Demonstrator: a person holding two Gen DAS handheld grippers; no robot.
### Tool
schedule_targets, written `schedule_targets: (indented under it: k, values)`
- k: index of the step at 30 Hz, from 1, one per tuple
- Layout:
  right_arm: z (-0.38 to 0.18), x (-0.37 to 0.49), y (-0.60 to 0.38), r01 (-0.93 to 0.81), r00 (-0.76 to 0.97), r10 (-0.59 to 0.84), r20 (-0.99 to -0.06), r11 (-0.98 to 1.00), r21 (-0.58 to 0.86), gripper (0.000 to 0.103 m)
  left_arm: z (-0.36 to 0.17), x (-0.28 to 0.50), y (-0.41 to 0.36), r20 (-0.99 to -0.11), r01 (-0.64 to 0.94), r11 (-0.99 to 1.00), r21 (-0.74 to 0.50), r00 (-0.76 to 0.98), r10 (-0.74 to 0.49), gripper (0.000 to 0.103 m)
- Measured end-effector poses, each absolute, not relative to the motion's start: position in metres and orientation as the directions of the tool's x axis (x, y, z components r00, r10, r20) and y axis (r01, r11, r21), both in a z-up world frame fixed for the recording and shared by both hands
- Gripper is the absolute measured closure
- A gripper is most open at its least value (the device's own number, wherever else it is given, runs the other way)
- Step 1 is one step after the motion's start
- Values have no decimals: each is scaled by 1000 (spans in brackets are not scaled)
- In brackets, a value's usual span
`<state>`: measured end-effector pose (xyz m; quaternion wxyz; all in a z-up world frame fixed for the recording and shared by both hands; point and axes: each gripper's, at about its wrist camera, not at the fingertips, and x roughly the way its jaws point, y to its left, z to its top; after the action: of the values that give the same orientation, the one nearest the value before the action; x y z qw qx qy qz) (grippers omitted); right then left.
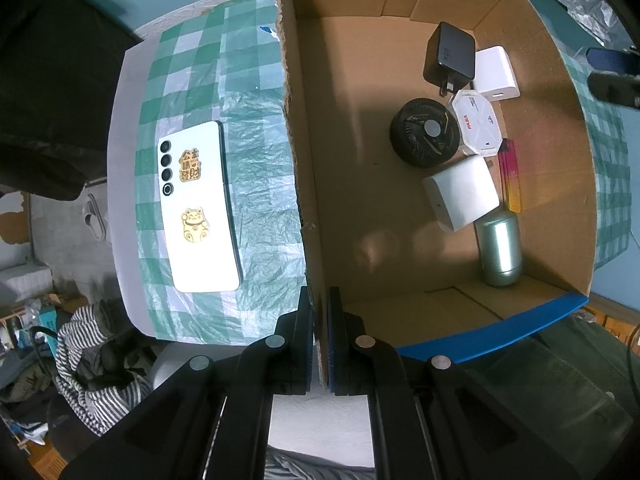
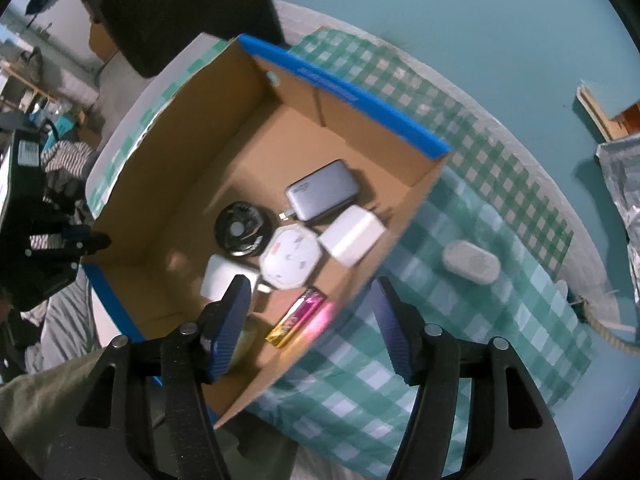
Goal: Organize rigid objects
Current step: 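Move the right gripper down to the white oval power bank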
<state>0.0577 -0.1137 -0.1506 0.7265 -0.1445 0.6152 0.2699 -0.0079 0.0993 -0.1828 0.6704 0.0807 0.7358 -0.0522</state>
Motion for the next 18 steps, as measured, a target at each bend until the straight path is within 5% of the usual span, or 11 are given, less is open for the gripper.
schedule_targets:
  k: [18]
  values:
    - [-210, 151, -211, -363, 81, 169, -982, 923, 129, 34, -182, -5, 101, -995, 157, 987, 29, -92, 43, 99]
